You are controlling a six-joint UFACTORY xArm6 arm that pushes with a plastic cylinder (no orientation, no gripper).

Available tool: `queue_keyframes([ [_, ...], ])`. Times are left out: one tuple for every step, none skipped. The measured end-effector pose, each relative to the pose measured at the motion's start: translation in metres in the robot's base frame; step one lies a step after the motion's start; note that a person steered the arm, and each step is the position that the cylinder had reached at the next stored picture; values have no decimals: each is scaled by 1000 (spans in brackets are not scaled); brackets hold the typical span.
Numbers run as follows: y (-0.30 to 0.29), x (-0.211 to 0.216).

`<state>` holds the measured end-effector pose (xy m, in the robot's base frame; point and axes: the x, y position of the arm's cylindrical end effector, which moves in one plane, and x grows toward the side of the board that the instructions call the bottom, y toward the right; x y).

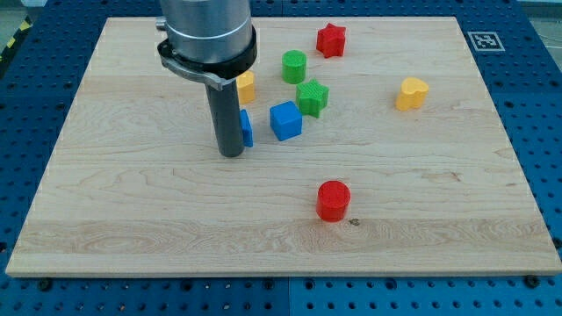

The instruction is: Push the blue triangle to the bottom of yellow hexagon

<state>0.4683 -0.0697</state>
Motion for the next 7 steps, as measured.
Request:
queue_keyframes([
  [0,-2],
  [0,-20],
  [0,-30],
  [1,-30],
  [-12,-35],
  [-12,-55],
  [-17,-55],
])
